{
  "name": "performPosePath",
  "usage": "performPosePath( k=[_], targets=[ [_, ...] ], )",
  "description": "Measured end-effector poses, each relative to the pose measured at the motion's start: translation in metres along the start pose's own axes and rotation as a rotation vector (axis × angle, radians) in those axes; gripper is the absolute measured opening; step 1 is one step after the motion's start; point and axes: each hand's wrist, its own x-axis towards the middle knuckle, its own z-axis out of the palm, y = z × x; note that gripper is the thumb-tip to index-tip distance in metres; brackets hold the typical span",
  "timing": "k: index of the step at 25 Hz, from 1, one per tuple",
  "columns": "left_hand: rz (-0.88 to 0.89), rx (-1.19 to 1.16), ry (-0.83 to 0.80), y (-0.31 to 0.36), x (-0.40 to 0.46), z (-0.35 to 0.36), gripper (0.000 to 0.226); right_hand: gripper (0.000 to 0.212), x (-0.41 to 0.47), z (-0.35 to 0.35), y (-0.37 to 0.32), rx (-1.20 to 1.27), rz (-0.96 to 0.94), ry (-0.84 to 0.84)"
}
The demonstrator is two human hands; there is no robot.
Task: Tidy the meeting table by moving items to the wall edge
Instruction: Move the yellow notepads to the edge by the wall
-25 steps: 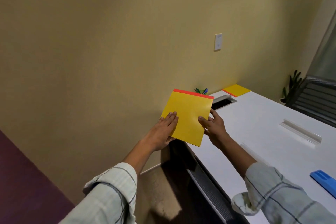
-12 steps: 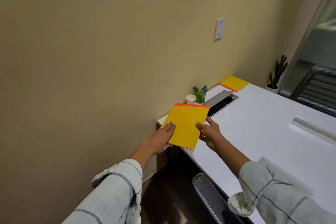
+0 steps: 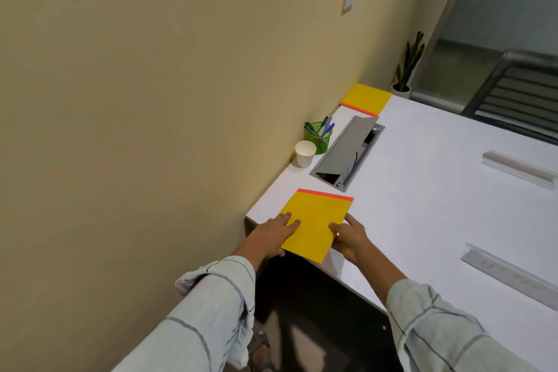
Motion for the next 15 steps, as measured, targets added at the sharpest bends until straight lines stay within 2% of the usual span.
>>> performPosePath(
  k=[4, 8, 12, 14, 15],
  targets=[
    [0.08, 0.12, -0.087, -0.03, 0.036, 0.024, 0.104, 0.049, 0.036, 0.018, 0.031, 0.043, 0.024, 0.067],
    [0.116, 0.167, -0.085, -0.044, 0.07, 0.039, 0.1, 0.047, 0.071, 0.029, 0.049, -0.022, -0.026, 0.096],
    [0.12, 0.135, -0.095, -0.045, 0.086, 0.049, 0.098, 0.03, 0.089, 0.032, 0.043, -0.632, -0.144, 0.246],
    [0.111, 0.117, -0.11, -0.046, 0.087, 0.053, 0.097, 0.043, 0.089, 0.033, 0.042, -0.893, -0.238, 0.313],
    [0.111, 0.12, -0.106, -0.047, 0.088, 0.054, 0.096, 0.056, 0.087, 0.034, 0.044, -0.997, -0.266, 0.313]
  ],
)
